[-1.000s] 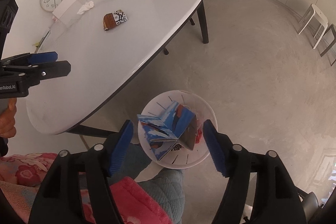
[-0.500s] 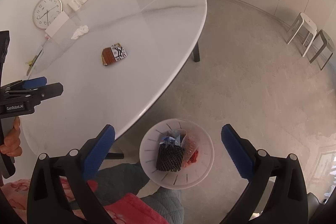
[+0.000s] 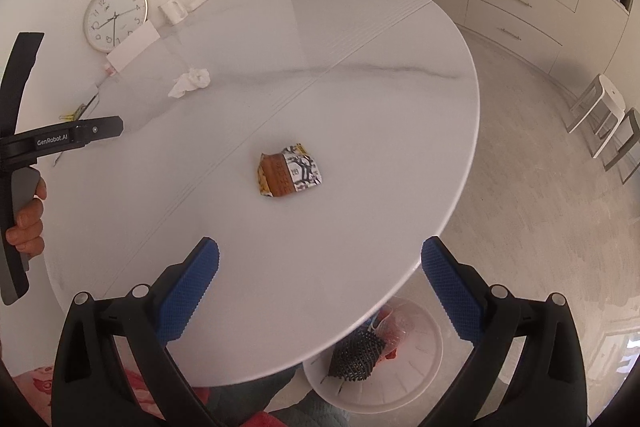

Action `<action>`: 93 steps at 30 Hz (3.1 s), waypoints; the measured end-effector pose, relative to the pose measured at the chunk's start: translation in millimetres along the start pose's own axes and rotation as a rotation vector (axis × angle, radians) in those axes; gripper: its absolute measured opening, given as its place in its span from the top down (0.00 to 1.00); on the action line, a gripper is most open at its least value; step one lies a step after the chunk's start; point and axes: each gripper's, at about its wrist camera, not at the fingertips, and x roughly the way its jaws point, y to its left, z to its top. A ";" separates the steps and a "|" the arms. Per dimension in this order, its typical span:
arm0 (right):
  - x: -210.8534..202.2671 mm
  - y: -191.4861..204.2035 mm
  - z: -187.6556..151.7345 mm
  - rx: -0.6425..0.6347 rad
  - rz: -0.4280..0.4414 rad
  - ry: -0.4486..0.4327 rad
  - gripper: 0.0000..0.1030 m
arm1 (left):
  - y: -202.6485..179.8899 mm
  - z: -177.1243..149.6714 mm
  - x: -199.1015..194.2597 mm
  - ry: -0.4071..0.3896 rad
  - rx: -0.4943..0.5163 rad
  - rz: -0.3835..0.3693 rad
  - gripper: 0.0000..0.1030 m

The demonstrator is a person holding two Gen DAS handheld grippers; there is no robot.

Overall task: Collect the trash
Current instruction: 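Grasp the white tissue with the left tool while the right tool approaches the snack wrapper, then close the right tool on the brown-white snack wrapper and lift it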

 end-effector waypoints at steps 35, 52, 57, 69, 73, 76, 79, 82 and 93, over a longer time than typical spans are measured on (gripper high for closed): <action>94.3 35.5 56.7 0.115 -0.153 0.156 0.02 | 38.9 120.3 190.7 0.142 -0.014 -0.088 0.77; 101.5 34.5 54.6 0.107 -0.151 0.159 0.02 | 59.6 108.4 159.1 0.085 -0.014 -0.111 0.89; 100.0 34.9 55.0 0.110 -0.143 0.147 0.02 | 72.2 98.9 142.0 0.072 -0.023 -0.139 0.88; 133.6 52.5 51.2 -0.059 -0.137 0.143 0.02 | 86.1 20.2 98.2 0.147 -0.041 -0.303 0.89; 142.7 54.2 53.0 -0.099 -0.152 0.139 0.16 | 79.6 11.5 95.9 0.159 -0.002 -0.312 0.89; 150.9 57.8 52.9 -0.121 -0.160 0.179 0.40 | 75.4 11.9 97.6 0.179 -0.001 -0.331 0.89; 148.2 57.2 53.7 -0.111 -0.163 0.174 0.44 | 68.7 13.0 96.4 0.172 0.023 -0.329 0.89; 140.2 58.6 50.9 -0.102 -0.154 0.164 0.44 | 60.7 12.9 91.9 0.162 0.052 -0.334 0.89; 82.4 61.0 41.2 -0.083 -0.067 0.106 0.44 | 30.1 -0.8 50.8 0.118 0.109 -0.393 0.89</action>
